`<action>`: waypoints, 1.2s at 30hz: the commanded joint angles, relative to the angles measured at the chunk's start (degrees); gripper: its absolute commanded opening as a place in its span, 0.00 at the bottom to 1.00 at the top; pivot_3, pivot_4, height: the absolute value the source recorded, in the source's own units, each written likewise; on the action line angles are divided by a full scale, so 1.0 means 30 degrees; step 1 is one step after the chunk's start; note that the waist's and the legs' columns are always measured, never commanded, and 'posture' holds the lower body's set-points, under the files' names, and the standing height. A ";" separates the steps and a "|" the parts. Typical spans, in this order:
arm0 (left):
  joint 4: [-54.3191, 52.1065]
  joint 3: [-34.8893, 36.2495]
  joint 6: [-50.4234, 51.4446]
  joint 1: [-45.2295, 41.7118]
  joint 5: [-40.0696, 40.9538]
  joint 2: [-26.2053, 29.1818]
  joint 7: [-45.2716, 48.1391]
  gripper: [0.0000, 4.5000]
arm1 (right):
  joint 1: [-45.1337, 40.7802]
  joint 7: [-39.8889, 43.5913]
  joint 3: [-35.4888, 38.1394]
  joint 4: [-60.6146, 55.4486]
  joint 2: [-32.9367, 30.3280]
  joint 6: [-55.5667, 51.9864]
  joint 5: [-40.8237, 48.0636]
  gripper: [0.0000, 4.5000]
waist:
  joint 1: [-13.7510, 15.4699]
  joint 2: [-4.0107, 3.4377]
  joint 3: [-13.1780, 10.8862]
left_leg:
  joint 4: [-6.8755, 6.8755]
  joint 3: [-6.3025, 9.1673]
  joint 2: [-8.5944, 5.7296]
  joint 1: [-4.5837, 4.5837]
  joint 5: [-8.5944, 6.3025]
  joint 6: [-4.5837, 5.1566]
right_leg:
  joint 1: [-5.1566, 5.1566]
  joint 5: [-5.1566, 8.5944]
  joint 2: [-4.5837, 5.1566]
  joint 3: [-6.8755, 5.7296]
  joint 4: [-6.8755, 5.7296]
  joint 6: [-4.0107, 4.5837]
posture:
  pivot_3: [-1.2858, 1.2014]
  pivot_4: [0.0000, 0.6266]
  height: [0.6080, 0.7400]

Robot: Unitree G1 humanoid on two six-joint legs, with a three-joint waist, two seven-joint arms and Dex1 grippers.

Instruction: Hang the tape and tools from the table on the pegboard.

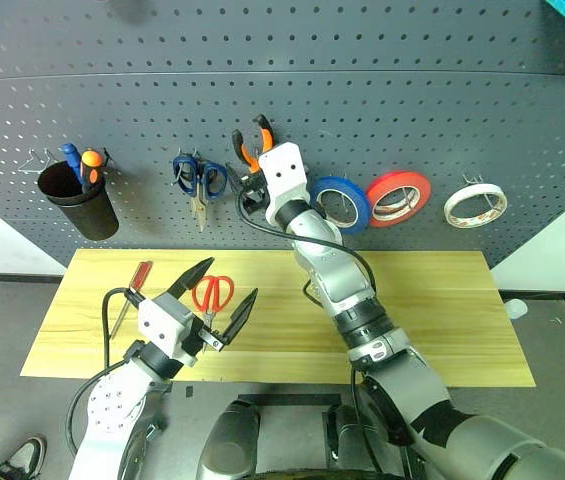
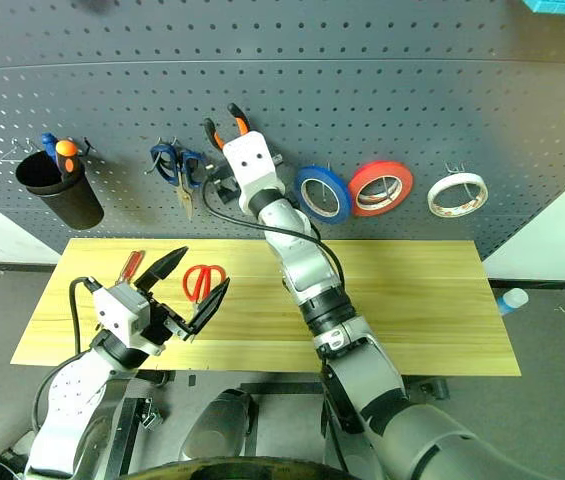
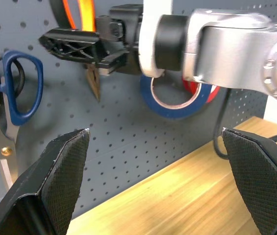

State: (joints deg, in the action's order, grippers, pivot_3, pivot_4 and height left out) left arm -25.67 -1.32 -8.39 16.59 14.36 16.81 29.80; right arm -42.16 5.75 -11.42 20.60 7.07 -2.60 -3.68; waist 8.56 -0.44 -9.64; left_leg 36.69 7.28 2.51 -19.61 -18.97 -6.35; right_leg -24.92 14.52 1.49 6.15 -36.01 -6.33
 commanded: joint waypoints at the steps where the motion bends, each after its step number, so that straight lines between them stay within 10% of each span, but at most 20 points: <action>1: -0.0074 0.0037 -0.0646 -0.0232 0.0040 0.0017 0.0080 1.00 | 0.0443 0.0038 -0.0077 -0.2147 0.0265 -0.0653 0.0058 0.99 | 0.0006 0.0007 0.0005 | -0.0034 0.0000 0.0000 -0.0002 0.0001 -0.0002 | -0.0016 0.0000 0.0001 0.0001 0.0003 0.0000 | 0.69 0.22 1.00; 36: 0.1025 0.0327 0.0651 -0.1390 0.1125 0.0061 0.0491 1.00 | 0.8755 0.2446 -0.0901 -1.2973 -0.2584 -0.4151 0.0715 0.99 | 0.0043 0.0081 0.0051 | -0.0181 -0.0001 0.0003 -0.0032 0.0006 -0.0009 | -0.0125 0.0004 0.0003 -0.0005 -0.0005 0.0011 | 0.68 0.17 1.00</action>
State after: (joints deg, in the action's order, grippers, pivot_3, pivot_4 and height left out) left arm -20.85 -1.30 -7.42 12.22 16.71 16.78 32.04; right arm -16.39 11.65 -14.16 -13.59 -0.26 -15.97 -3.13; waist 8.69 -0.20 -9.49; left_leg 36.16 7.27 2.52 -19.70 -18.95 -6.38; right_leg -25.29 14.53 1.50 6.14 -36.03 -6.30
